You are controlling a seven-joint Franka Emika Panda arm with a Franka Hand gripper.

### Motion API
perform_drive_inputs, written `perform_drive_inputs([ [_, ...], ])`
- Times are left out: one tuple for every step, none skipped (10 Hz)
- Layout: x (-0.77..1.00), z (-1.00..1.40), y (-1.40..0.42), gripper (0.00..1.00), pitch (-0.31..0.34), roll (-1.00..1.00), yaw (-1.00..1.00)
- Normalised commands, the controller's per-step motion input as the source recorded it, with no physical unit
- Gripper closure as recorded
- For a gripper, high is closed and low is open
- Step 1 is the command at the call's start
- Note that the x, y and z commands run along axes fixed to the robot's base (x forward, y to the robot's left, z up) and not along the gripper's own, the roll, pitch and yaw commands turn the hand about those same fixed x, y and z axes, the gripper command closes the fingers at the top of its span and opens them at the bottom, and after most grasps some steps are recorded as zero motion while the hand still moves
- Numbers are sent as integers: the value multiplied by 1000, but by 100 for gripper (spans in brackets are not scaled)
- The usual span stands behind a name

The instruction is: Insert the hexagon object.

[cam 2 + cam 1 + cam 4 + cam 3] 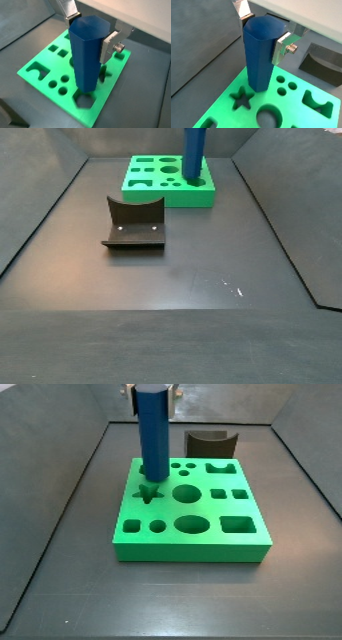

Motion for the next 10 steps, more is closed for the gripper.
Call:
perform_drive_inputs([
  [-166,0,751,100,-21,-121,-103],
  [-240,-237,374,100,-51,-9,-66],
  [-423,-331,-9,100,-49,-13,-309],
  [-186,-486,-129,100,-103,-139,-409],
  [129,-420,-186,100,-100,-227,-509],
  [277,-246,-251,100,-124,-237,-429],
  [517,-343,-89,100,-11,-176,-409],
  [349,-420,183,100,0,-61,-497],
  [29,-474,91,100,-49,-134,-274],
  [0,-463,23,100,-73,-91,-109],
])
